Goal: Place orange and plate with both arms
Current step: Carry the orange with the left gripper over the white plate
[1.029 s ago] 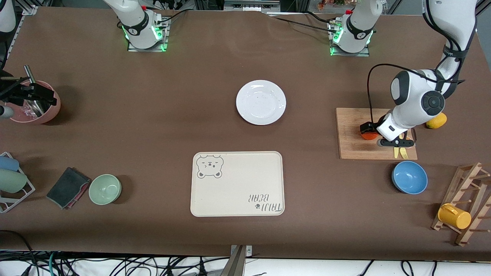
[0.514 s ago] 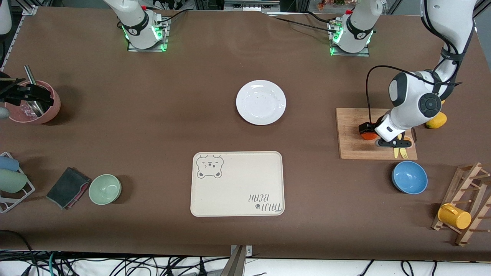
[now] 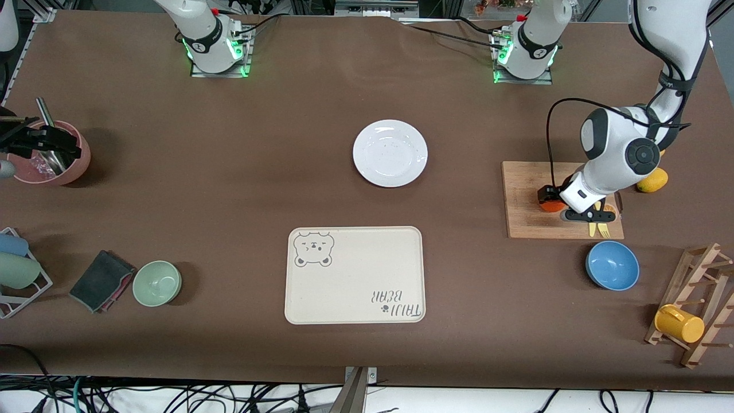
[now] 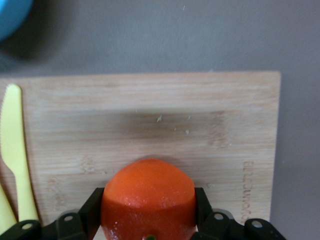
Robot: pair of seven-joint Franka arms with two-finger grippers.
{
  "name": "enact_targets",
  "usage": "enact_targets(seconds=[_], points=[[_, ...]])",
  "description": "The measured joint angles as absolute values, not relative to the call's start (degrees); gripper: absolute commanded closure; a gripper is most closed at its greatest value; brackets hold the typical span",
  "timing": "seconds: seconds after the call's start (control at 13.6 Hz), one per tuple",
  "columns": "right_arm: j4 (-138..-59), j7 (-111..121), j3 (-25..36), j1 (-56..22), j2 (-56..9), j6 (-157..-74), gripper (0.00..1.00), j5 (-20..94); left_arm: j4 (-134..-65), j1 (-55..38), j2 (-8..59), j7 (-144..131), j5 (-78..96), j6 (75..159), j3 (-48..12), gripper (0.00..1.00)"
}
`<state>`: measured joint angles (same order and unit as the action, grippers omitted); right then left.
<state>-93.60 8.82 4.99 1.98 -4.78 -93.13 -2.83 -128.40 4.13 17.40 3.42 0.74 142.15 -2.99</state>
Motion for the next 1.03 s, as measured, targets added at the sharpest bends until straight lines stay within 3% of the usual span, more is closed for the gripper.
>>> enact_targets(seconds=[0.29,0.66,1.03], points=[[-93.60,8.82,4.99,2.00,-4.82,-92.94,0.00,-2.50,-126.97,-2.33,15.22,-3.40,2.27,141.86,-5.90,1.00],[-93.60,8.82,5.00,2.01,-4.83,-92.91,0.00,-2.44,-127.05,-9.52,16.64,-18.75,4.58,141.44,-13.33,1.00],[-93.60,9.58,5.59,2.34,-5.42,-92.84,0.00,-2.42,-125.88,-20.50,16.90,-34.93,7.98,141.54,-17.06,1.00]])
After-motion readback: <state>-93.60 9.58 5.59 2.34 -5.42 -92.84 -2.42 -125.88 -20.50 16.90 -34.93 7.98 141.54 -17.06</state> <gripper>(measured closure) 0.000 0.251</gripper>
